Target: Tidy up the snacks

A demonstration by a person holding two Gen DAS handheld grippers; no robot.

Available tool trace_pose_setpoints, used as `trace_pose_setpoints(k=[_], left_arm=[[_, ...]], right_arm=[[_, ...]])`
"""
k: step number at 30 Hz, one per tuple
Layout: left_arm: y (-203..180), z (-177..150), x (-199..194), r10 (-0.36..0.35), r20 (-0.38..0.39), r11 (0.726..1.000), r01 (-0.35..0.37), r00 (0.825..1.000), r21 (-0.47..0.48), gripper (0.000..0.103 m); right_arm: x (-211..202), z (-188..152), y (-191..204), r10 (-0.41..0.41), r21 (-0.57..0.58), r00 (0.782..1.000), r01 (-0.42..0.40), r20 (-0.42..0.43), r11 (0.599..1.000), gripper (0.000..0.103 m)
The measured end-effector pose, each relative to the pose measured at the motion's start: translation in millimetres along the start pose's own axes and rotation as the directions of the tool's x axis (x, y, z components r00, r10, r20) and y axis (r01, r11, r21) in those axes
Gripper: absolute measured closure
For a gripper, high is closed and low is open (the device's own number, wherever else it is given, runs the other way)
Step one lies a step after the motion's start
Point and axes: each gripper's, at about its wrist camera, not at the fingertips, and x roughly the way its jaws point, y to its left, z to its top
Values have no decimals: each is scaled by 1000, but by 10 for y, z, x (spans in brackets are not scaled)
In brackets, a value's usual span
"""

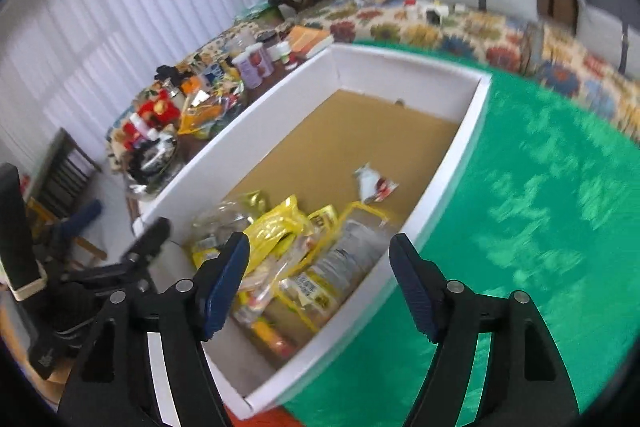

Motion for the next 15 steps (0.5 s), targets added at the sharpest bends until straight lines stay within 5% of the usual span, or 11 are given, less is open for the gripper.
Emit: trace_pose_setpoints(k=[4,15], left_arm=[[13,-11,52,-22,-65,999,25,998,34,0],[70,-62,-34,-31,-36,999,32,999,7,0]], right_arm=[[-27,-4,82,-41,-31,999,41,-15,999,27],[31,-71,351,-96,-147,994,89,-45,985,27]])
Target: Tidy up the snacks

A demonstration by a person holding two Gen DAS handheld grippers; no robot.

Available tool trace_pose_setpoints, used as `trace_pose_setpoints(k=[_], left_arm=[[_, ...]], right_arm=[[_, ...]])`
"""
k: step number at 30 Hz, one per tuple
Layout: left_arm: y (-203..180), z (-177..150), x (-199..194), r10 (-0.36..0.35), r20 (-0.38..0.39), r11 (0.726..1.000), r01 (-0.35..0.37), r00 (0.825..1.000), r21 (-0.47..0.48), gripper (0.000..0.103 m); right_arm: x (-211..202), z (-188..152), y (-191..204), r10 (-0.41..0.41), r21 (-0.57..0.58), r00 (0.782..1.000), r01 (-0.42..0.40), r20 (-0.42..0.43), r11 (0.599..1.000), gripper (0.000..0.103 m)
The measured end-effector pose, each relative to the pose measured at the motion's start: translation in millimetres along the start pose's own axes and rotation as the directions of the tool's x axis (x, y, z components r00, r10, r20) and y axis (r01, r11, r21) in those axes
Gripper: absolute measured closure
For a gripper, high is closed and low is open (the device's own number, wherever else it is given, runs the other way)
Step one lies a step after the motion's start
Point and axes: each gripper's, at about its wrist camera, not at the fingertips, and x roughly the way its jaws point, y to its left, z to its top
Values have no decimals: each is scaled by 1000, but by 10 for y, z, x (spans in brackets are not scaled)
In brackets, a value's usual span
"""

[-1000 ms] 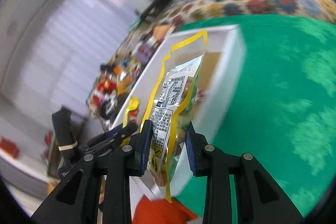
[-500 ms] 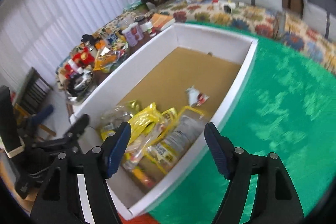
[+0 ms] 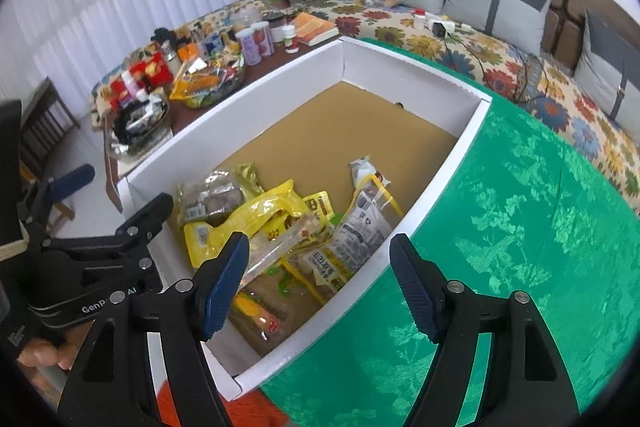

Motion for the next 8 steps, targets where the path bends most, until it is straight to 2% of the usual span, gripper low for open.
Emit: trace_pose_setpoints(k=[8], left_arm=[[59,-38,-51,-12,20,999,13,1000,-51,0]], right_arm=[[52,17,60,-14,-16,1000,14,-9,1000,27]])
